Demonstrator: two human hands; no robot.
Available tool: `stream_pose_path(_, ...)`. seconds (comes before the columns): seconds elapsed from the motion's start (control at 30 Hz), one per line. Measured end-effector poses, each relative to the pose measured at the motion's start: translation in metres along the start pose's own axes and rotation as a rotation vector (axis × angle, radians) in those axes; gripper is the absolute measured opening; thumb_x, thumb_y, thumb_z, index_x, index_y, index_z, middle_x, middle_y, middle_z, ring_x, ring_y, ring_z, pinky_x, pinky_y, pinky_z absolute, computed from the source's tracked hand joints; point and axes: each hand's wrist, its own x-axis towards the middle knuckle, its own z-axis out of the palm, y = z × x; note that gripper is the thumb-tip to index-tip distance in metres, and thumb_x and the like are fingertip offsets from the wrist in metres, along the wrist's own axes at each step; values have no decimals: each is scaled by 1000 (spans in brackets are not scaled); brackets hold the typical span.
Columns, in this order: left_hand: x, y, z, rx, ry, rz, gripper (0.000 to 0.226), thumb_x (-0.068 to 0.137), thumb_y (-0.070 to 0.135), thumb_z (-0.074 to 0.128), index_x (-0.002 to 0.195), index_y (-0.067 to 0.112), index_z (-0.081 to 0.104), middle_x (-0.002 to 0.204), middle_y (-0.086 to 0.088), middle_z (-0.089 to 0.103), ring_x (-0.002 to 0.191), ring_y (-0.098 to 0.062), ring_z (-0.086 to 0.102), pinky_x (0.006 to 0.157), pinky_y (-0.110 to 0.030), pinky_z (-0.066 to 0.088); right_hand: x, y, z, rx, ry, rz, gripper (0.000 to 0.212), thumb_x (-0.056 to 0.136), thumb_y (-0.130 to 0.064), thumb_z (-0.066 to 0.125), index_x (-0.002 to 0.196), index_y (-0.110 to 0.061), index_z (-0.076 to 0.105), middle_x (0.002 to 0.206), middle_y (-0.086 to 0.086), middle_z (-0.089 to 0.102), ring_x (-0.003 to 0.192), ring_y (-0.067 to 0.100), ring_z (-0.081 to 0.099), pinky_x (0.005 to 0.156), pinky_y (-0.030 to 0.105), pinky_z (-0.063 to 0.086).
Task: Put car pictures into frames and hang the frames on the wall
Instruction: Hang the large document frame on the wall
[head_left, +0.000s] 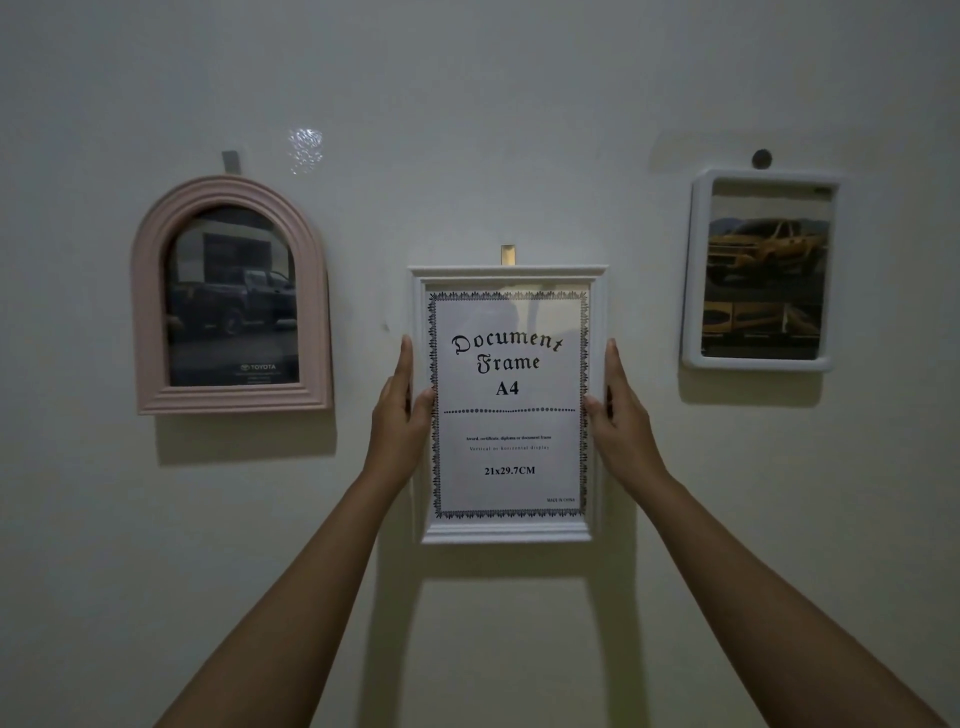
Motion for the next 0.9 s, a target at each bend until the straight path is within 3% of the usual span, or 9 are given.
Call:
stream_pose_path(0.07,2,-2,-1,-11,-12,3,63,96,16,45,144,41,11,148,-4,33,127,-6,34,109,-36,33,-1,0,2,14,6,-1,65,99,-19,38,143,-45,-1,152,-2,28,135,15,33,112,42,31)
stream_pose_path(0.13,2,-3,-2,-10,-18,9,63,97,16,44,145,37,10,148,-3,32,123,-1,30,106,-28,30,-1,1,3,19,10,-8,66,98,-19,38,143,-47,-1,153,-3,27,135,14,32,112,44,31)
stream_pose_path(0.3,1,-8,-4,-3,-43,23,65,96,21,45,141,49,7,150,1,28,130,-6,30,111,-42,31,-1,4,1,5,12,-9,65,98,-20,40,144,-43,1,153,-6,25,136,13,31,113,43,31)
stream_pose_path(0.47,-2,-9,-2,-4,-21,58,64,96,21,46,145,38,9,143,-3,34,122,-3,33,105,-32,31,-4,7,-2,-8,17,0,65,97,-24,42,144,-45,3,152,-7,27,137,15,31,111,48,32)
stream_pose_path(0.63,-7,-10,-1,-10,2,65,63,96,24,46,143,43,9,130,6,35,124,-14,41,108,-45,35,-8,12,-3,-29,27,21,65,96,-31,44,138,-57,2,153,-9,24,139,23,29,108,56,33)
stream_pose_path(0.9,-12,-9,-2,-43,-8,61,61,96,25,46,143,42,11,124,10,33,120,-4,35,108,-39,33,-9,11,-2,-34,38,25,64,96,-30,45,141,-51,5,144,0,37,130,23,41,103,54,40)
